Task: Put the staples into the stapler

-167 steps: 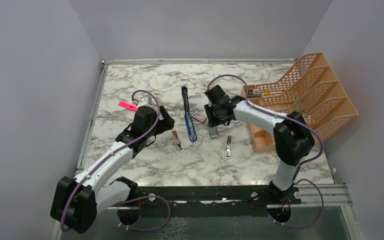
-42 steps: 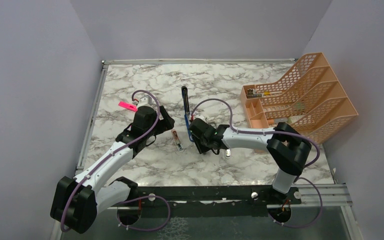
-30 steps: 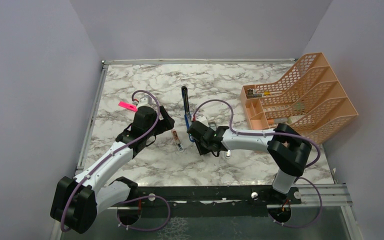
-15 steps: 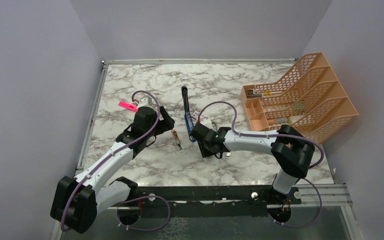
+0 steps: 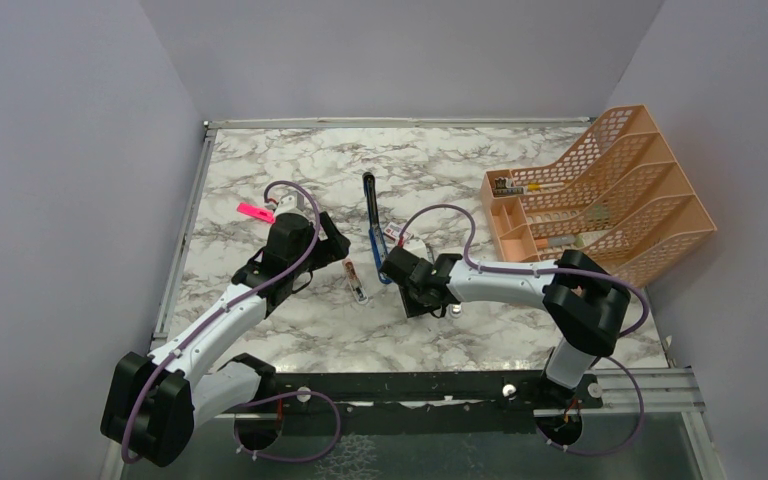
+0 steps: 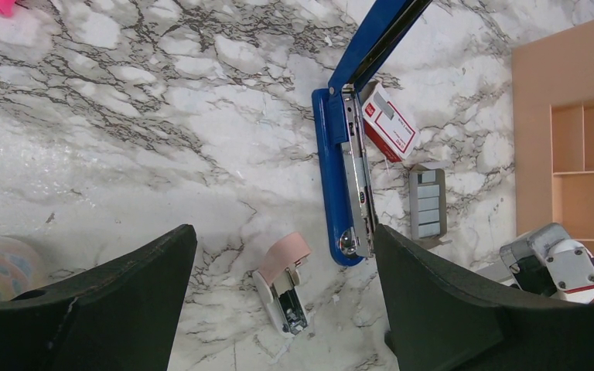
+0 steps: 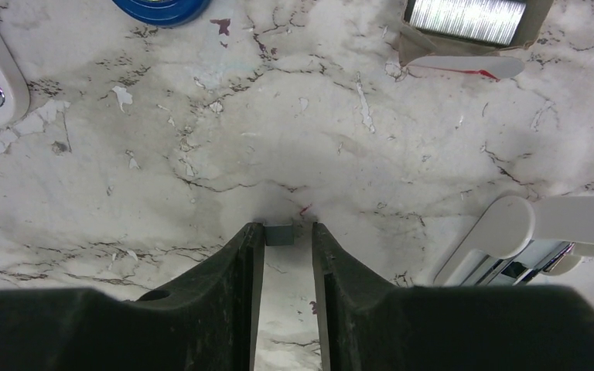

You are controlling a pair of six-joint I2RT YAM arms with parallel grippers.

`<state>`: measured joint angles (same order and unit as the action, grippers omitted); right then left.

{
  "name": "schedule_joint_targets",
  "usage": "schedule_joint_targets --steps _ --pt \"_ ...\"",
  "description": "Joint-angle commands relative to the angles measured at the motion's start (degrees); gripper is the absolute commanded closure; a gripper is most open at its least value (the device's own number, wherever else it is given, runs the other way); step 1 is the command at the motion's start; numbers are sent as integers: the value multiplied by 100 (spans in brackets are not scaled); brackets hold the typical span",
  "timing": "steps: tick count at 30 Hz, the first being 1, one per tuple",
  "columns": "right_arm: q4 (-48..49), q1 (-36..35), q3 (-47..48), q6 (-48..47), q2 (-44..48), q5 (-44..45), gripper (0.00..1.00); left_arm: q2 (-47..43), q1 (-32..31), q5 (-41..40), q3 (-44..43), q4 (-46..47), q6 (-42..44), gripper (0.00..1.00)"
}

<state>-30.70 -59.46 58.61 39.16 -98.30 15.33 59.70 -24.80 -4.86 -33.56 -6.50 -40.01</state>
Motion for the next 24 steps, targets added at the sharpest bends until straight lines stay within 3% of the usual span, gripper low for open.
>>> schedule_joint_targets --steps 1,4,14,24 --pt "-293 -48 101 -10 -75 -109 69 15 36 126 21 126 -16 15" --pt "-309 -47 141 -15 -98 -109 77 13 36 126 24 129 -16 15" --pt "-363 -48 287 -35 -176 -27 70 -39 36 100 40 79 -7 15" --pt "-332 -48 384 -41 -189 -5 81 -124 36 117 122 126 -33 15"
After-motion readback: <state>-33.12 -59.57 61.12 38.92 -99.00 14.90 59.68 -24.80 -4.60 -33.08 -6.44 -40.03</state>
